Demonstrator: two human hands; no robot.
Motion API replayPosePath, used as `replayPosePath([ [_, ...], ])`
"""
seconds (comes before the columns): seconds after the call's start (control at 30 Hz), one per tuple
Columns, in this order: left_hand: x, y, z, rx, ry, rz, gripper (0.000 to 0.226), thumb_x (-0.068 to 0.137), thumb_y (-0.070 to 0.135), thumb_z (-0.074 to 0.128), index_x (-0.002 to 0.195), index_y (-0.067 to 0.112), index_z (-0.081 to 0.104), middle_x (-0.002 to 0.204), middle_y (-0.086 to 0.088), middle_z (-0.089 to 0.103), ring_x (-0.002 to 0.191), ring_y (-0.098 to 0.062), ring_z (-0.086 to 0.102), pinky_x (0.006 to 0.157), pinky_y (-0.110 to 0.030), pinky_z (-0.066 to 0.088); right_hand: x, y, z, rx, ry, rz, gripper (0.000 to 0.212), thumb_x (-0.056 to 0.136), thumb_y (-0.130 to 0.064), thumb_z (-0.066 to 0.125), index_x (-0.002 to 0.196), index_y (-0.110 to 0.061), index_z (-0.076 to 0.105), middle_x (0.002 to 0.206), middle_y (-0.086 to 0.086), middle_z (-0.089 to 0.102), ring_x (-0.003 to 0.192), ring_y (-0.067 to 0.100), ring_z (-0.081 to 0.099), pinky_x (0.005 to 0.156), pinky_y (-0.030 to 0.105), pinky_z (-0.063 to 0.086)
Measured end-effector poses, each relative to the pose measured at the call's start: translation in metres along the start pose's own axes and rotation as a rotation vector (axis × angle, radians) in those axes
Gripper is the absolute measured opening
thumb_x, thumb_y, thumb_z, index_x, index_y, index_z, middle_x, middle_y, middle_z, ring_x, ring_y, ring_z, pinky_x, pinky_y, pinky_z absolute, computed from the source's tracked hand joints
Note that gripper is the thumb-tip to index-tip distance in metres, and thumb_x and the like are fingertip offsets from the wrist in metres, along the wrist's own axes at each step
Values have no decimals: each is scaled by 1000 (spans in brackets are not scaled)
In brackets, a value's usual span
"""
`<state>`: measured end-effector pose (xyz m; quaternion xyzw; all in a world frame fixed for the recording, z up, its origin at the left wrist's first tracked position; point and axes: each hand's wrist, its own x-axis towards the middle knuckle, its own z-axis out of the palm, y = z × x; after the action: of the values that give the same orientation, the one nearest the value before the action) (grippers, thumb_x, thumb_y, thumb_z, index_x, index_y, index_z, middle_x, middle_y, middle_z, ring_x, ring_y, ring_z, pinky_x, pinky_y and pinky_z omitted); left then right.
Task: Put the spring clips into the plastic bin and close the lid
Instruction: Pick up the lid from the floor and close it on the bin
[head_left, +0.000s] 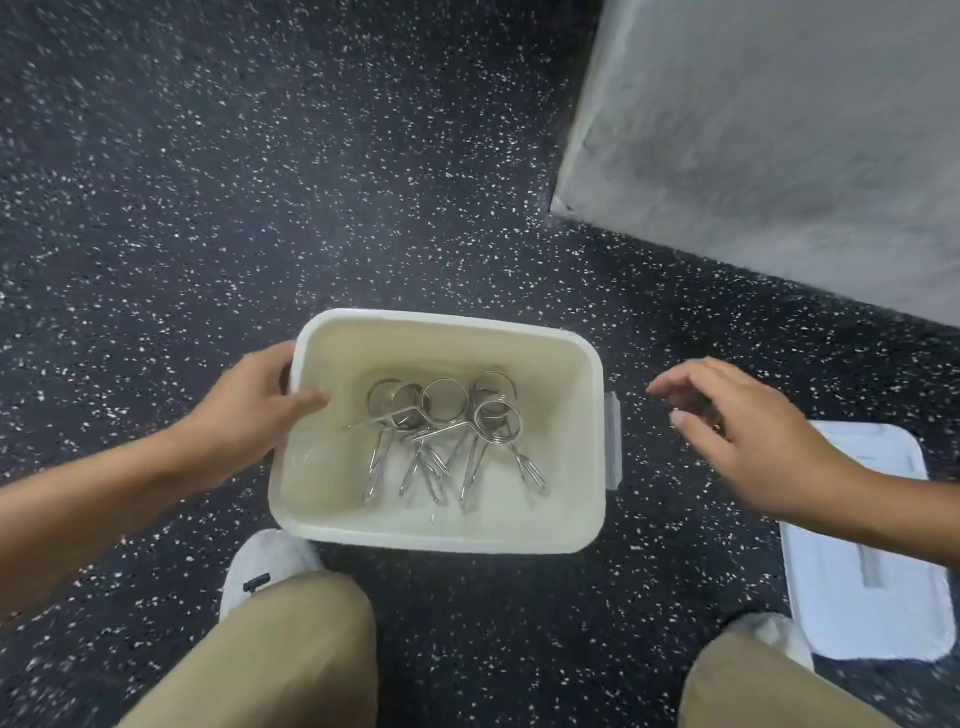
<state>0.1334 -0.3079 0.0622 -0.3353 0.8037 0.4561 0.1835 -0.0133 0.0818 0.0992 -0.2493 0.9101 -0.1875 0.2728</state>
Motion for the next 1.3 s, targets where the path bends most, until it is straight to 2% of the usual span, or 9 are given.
replayPosePath([
  [0.1,-3,21,33,44,-78,49,26,95,17,67,118,29,67,100,0,78,89,-26,75,77,-55,63,-13,33,-1,-8,58,90,25,99,-14,55,117,-31,59,109,-16,59,94,-3,58,80,25,47],
  [0.4,-8,58,112,58,-93,91,23,97,16,65,115,30,65,97,4,75,85,-20,72,64,-39,57,-51,164,26,-47,126,456,32,97,-15,59,128,-11,58,120,5,67,99,21,62,85,33,47],
  [0.5,-7,61,124,80,-50,86,19,98,20,64,111,33,63,96,1,75,85,-22,71,74,-46,59,-71,213,35,-96,106,640,37,96,-17,60,130,-3,55,124,17,64,106,34,63,91,39,48],
  [0.7,-14,62,123,89,-61,79,16,98,35,63,114,33,62,99,2,75,86,-26,72,75,-54,60,-91,263,54,-329,15,899,58,93,-12,19,143,-2,47,129,22,54,111,36,52,91,41,47],
  [0.83,-15,63,124,100,-82,79,22,98,39,62,119,33,59,98,1,74,82,-24,71,64,-45,57,-86,263,56,-383,-79,961,67,98,-13,39,159,-12,12,137,25,44,121,37,46,94,41,47],
  [1.0,-15,61,124,90,-112,64,29,99,44,58,126,37,53,107,6,70,90,-20,68,69,-44,54,-83,261,53,-255,62,1031,60,96,-12,46,152,-3,29,125,25,50,114,38,53,85,43,53],
  [1.1,-14,60,123,100,-132,67,33,100,47,55,132,38,51,112,7,70,96,-20,69,78,-48,56,-79,265,48,-213,42,1004,39,93,-23,58,117,9,60,98,22,57,101,43,61,75,44,47],
  [1.2,-13,61,122,97,-146,62,30,100,48,54,128,38,51,111,6,71,95,-22,70,80,-51,58,-77,265,45,-251,64,949,39,92,-30,61,97,9,63,88,21,60,92,43,64,70,45,48],
  [1.3,-13,60,121,123,-156,67,30,100,49,53,126,36,50,109,3,70,93,-25,70,79,-53,59,-76,256,38,-296,126,891,40,95,-31,60,98,9,61,91,27,62,90,44,64,70,45,47],
])
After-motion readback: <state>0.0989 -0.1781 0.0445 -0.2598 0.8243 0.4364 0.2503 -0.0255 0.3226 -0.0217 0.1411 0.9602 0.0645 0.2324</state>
